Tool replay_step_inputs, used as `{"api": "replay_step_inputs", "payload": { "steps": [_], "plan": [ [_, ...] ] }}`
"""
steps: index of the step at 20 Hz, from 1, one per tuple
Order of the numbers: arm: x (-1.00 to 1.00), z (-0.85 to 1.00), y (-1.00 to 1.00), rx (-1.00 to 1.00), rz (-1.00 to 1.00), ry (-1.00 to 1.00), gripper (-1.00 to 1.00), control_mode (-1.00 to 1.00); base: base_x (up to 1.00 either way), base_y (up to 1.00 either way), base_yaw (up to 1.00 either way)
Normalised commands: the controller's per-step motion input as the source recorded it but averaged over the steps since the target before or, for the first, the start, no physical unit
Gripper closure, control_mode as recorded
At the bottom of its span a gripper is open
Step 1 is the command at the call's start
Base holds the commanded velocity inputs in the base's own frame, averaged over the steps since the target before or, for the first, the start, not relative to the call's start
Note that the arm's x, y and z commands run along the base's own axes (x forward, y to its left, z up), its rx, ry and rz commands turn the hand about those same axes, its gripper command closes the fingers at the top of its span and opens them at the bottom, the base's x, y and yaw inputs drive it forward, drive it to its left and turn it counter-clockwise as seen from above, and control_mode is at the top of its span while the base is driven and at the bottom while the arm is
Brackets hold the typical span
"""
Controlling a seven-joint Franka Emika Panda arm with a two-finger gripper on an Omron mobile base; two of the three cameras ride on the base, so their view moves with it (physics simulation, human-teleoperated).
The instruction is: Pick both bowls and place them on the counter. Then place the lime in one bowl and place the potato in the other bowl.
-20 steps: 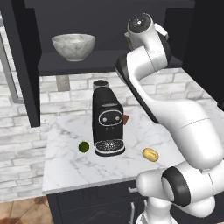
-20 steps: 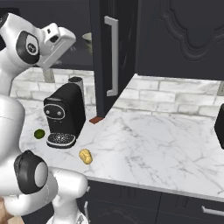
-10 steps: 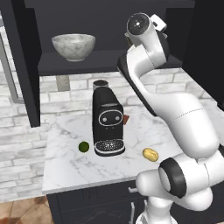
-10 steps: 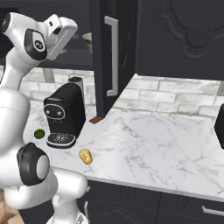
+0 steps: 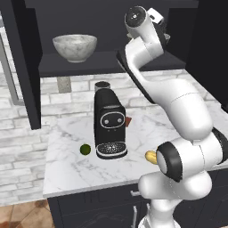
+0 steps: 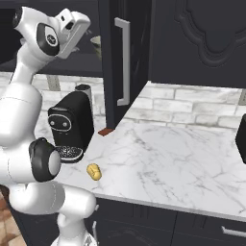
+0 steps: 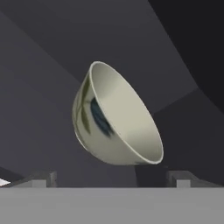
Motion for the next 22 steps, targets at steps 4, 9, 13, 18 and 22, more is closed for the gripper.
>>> {"api": "replay_step_inputs", "payload": {
  "steps": [4,9,13,18,22],
  "plan": [
    [0.40,-0.03,-0.01,-0.01,0.00,0.12,-1.00,-1.00,0.00,0.00,0.00],
    [0.38,-0.09,-0.04,0.00,0.00,0.08,-1.00,-1.00,0.00,0.00,0.00],
    [0.37,-0.15,-0.05,0.00,0.00,0.05,-1.00,-1.00,0.00,0.00,0.00],
    [0.36,-0.17,-0.10,0.00,0.00,0.03,-1.00,-1.00,0.00,0.00,0.00],
    [0.35,-0.16,-0.11,0.00,0.00,0.01,-1.00,-1.00,0.00,0.00,0.00]
  ]
}}
